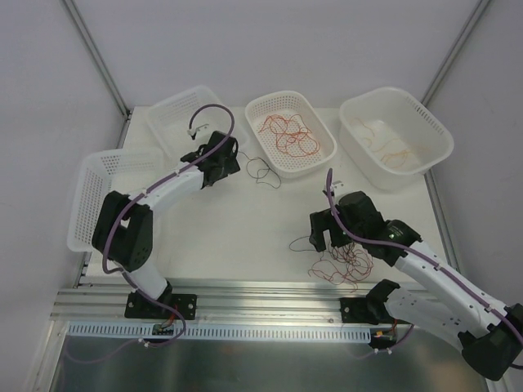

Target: Untangle the cables

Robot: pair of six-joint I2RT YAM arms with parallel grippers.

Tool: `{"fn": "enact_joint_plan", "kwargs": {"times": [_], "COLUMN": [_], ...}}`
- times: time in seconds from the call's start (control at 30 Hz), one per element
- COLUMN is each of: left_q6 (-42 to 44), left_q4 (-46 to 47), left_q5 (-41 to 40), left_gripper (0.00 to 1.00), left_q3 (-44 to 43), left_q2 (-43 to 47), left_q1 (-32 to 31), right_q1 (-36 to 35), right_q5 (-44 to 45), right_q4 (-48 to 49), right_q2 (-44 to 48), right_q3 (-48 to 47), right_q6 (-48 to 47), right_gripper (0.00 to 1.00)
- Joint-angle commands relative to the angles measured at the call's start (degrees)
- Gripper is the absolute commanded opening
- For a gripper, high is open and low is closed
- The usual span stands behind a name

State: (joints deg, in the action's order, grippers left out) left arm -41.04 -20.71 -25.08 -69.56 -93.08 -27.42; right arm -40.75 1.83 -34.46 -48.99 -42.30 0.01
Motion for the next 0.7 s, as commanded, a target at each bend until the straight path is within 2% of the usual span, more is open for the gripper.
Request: {"fn": "enact_joint_plan", "kwargs": {"times": [0.0,0.2,0.4,0.6,0.63,0.67], "left_q6": [-4.1,-5.1,-6.2,-5.4,-5.3,-5.1], "left_q4": [8.2,12.7,13.3,13.4,13.3,13.3], "left_q5": [-9.0,-11.6,-14.0,-14.3,-14.3,-14.1], "left_gripper": [0.81,0.71,0.61,0.33,0.23,0.17], "left_q3": [-0.7,-2.0,-4.4,-5.7,-5.6,-5.5], "left_q2": [-3.2,-9.1,-13.7,-16.0,-15.8,-15.6], "left_q1": [-1.4,-2.2,-2.8,-2.8,-2.8,-2.7], "right_q1": [-0.2,-0.3,-0.2,-0.3,-0.3,-0.2], "right_q5": [-0.8,-0.1,-0.5,-0.1,-0.2,-0.2], "right_q4": [0.3,0.4,0.4,0.3,0.2,0.1], "right_q2": [1.5,1.7,1.4,1.9,1.9,1.9], "right_q3": [0.3,0.6,0.6,1.0,1.0,0.8], "right_q6": [0.4,-1.2,-2.4,-3.0,-3.1,-3.1], "right_gripper": [0.97,0.97,0.97,0.97,0.97,0.97]}}
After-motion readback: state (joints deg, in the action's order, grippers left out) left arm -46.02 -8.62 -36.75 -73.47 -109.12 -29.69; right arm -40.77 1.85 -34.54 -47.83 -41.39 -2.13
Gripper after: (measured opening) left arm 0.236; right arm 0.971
